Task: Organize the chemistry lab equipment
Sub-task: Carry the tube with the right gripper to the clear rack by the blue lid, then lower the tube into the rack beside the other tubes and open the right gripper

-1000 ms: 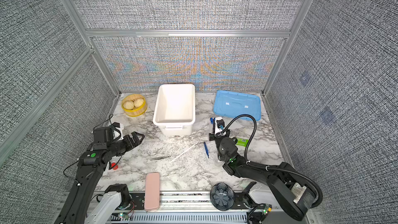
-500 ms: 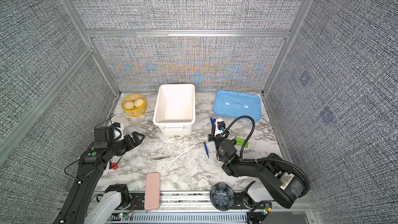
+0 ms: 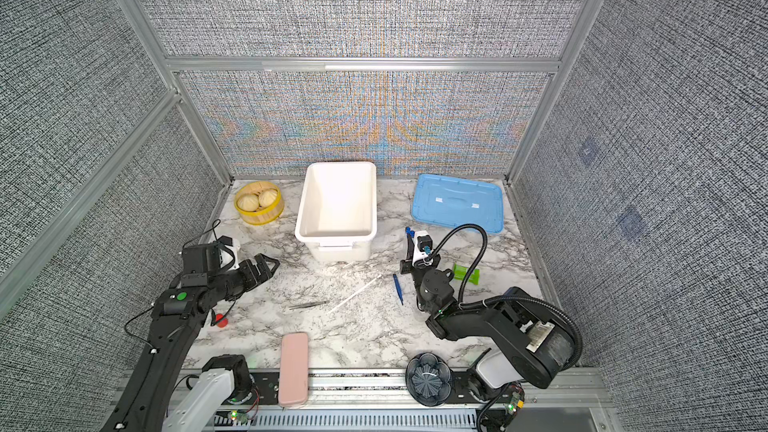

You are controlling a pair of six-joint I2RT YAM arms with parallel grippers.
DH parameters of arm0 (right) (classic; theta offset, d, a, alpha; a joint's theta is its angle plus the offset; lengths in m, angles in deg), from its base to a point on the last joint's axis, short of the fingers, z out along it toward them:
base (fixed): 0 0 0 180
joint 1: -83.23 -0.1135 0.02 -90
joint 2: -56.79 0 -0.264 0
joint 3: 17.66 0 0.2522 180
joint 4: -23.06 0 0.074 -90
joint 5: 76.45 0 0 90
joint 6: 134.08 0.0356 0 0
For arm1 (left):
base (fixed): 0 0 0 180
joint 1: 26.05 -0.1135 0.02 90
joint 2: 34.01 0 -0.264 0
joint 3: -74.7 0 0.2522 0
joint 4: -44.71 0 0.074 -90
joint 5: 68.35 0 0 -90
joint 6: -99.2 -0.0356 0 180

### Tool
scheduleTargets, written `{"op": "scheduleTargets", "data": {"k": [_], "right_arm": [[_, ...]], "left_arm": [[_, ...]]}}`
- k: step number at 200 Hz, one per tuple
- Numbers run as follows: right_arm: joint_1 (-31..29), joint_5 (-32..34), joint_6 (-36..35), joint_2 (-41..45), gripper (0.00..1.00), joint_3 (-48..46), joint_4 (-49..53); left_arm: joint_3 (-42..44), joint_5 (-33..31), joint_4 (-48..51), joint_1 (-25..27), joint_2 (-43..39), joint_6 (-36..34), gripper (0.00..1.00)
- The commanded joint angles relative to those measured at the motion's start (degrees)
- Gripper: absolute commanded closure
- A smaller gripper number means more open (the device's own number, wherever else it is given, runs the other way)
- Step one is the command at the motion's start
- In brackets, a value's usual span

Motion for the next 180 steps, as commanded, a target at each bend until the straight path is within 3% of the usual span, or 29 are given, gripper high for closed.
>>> {"op": "scheduleTargets", "data": {"k": [1,180], "right_arm": [[0.19,0.22,-0.07,-0.32,0.87,0.92,-2.51],[1.45,-1.69,1.99,-3.47,0.87,1.04,-2.64]], "left_arm": [[0.04,-0.52,0.22,-0.06,-0.2,0.01,0.01],[-0.09,-0.67,0.39,0.0,-0.47,0.0,0.01]]}}
